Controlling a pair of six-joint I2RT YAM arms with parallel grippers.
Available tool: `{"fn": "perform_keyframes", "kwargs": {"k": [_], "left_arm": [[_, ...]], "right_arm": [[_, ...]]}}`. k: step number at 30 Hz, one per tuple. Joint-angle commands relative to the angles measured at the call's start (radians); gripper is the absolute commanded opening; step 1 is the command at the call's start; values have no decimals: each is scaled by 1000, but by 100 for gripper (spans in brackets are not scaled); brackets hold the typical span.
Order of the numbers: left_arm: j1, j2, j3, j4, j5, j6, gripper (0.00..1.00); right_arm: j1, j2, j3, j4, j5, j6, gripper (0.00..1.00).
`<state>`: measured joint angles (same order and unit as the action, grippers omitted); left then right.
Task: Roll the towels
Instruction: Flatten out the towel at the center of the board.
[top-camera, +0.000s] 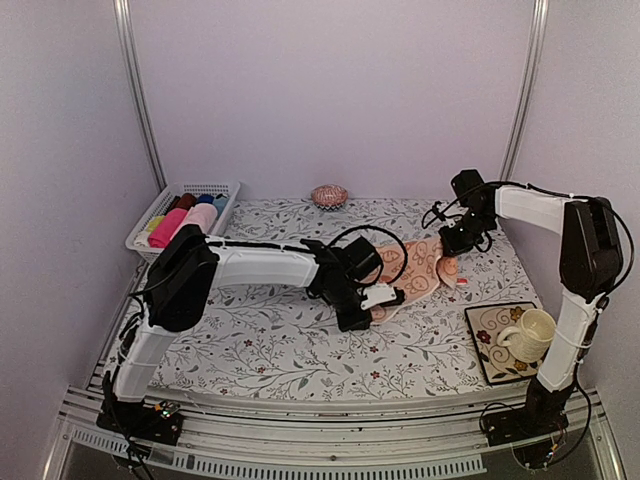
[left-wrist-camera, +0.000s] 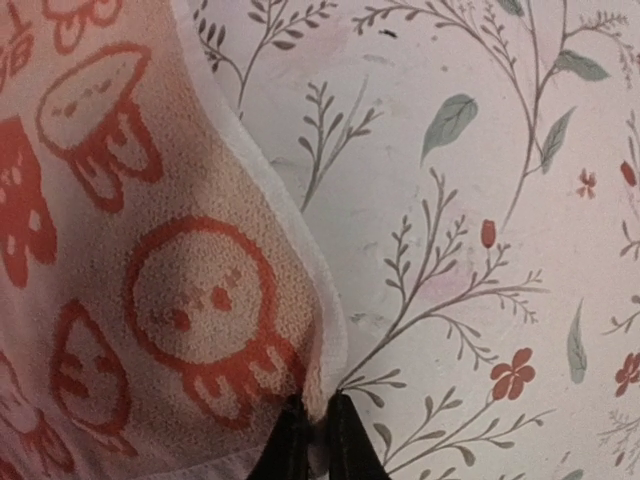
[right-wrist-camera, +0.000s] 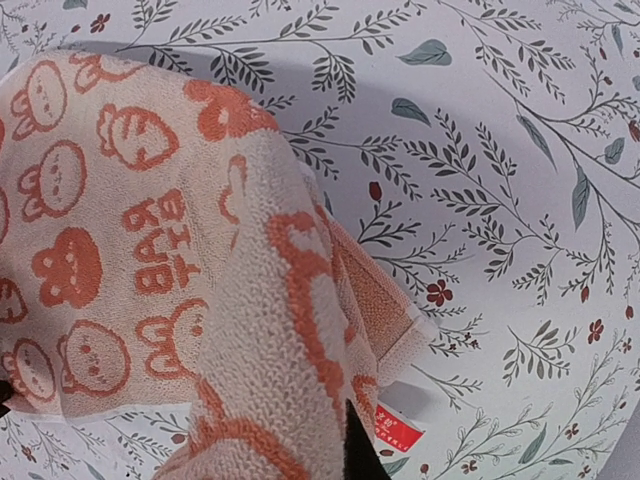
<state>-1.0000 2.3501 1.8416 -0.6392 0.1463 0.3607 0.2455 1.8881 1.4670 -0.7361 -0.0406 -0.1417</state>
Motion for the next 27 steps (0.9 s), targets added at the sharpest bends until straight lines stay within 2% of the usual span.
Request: {"fn": "perform_keyframes", "kwargs": {"k": [1, 4, 6, 10, 15, 18, 23, 27], "left_arm": [[12, 47, 2, -46, 5, -5, 0], [28, 10, -23, -70, -11, -20, 0], [57, -50, -53, -90, 2, -51, 0], [138, -221, -189, -41, 43, -142, 0], [191, -408, -325, 41, 79, -180, 0], [213, -476, -364, 80, 140, -218, 0], [233, -556, -411, 128, 211, -307, 0], [250, -606, -455, 151, 162, -383, 0]], "right_arm": [[-6, 17, 31, 0, -19, 5, 9], [-7, 17, 37, -7, -43, 0, 13], [-8, 15, 45, -19, -110, -16, 13], [-8, 22, 61, -48, -257, -47, 7], [-8, 21, 53, -53, -275, -60, 4], [-8, 27, 59, -59, -378, -70, 4], [21, 100, 116, -98, -492, -91, 3], [67, 229, 179, -138, -489, -89, 3]]}}
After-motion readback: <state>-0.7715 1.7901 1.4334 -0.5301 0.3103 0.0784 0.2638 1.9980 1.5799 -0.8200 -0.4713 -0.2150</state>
